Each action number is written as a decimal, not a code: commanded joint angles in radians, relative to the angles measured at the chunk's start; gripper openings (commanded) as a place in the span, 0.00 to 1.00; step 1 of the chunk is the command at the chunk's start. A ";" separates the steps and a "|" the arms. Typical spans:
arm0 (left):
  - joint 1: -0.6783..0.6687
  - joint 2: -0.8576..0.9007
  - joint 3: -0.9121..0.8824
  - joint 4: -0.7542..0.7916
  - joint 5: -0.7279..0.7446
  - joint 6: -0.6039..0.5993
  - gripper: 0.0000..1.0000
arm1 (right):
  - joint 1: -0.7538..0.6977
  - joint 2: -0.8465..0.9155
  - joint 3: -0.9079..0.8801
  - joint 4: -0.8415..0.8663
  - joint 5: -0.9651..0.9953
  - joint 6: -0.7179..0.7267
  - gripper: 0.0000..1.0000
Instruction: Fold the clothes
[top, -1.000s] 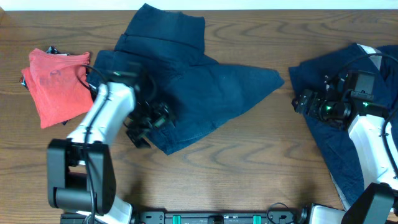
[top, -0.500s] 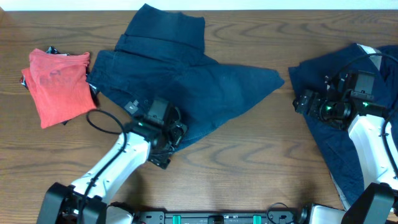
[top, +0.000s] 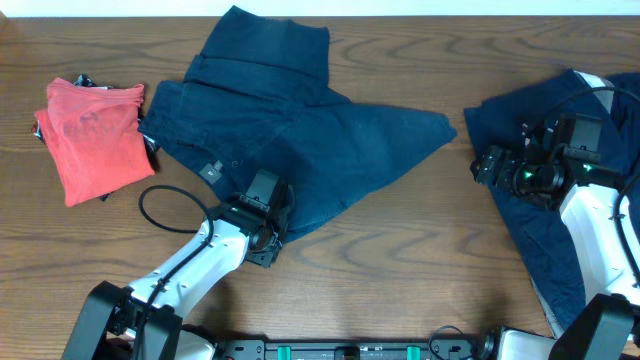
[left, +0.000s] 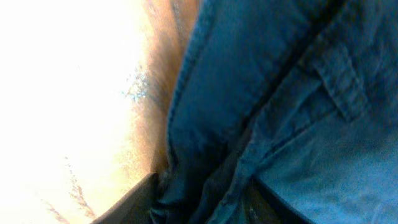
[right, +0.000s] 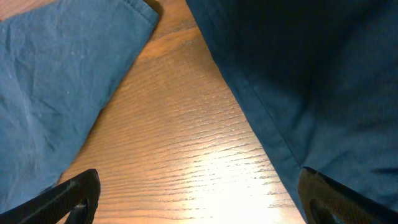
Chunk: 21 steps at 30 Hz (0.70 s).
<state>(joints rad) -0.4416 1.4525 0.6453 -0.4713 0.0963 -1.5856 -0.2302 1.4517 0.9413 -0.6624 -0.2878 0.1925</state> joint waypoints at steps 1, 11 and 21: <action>0.000 0.010 -0.008 -0.010 -0.048 0.001 0.22 | 0.009 -0.010 0.006 -0.005 0.003 -0.014 0.98; 0.014 0.002 -0.008 -0.247 0.107 0.378 0.06 | 0.053 -0.003 0.002 -0.066 -0.038 -0.016 0.89; 0.109 -0.115 -0.008 -0.411 0.132 0.468 0.06 | 0.242 0.054 -0.133 -0.053 -0.116 0.147 0.92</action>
<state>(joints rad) -0.3538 1.3819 0.6395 -0.8791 0.2184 -1.1778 -0.0223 1.4868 0.8436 -0.7170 -0.3683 0.2516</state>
